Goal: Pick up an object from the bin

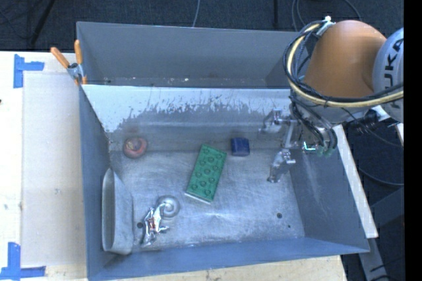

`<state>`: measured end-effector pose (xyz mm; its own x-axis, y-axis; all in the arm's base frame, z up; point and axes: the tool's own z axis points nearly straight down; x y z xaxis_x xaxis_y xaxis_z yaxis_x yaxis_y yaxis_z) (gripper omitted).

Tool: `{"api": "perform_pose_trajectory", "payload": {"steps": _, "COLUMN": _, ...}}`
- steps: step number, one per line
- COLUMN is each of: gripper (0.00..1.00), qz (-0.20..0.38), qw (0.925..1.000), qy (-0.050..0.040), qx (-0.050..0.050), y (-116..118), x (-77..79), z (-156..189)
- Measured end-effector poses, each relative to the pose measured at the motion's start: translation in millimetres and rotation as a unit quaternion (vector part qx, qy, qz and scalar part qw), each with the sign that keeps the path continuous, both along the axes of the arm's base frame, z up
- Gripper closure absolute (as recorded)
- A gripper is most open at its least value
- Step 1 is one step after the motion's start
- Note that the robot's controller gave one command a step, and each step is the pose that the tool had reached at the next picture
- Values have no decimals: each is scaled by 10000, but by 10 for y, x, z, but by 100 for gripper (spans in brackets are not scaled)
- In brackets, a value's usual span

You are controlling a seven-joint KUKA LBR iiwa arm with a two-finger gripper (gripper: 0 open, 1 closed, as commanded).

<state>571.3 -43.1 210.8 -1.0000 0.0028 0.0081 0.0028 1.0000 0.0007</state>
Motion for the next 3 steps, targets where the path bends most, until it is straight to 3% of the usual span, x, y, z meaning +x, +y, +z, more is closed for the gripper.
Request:
{"api": "perform_pose_trajectory", "payload": {"steps": 1, "gripper": 0, "qz": 74, "qw": 10000, "qy": -25, "qx": 13, "y": 569, "x": 440, "z": -655}}
{"api": "perform_pose_trajectory", "payload": {"steps": 2, "gripper": 0, "qz": 688, "qw": 9976, "qy": -82, "qx": -7, "y": 801, "x": 230, "z": -1260}}
{"api": "perform_pose_trajectory", "payload": {"steps": 3, "gripper": 0, "qz": -120, "qw": 9998, "qy": -141, "qx": 11, "y": 889, "x": 165, "z": -1330}}
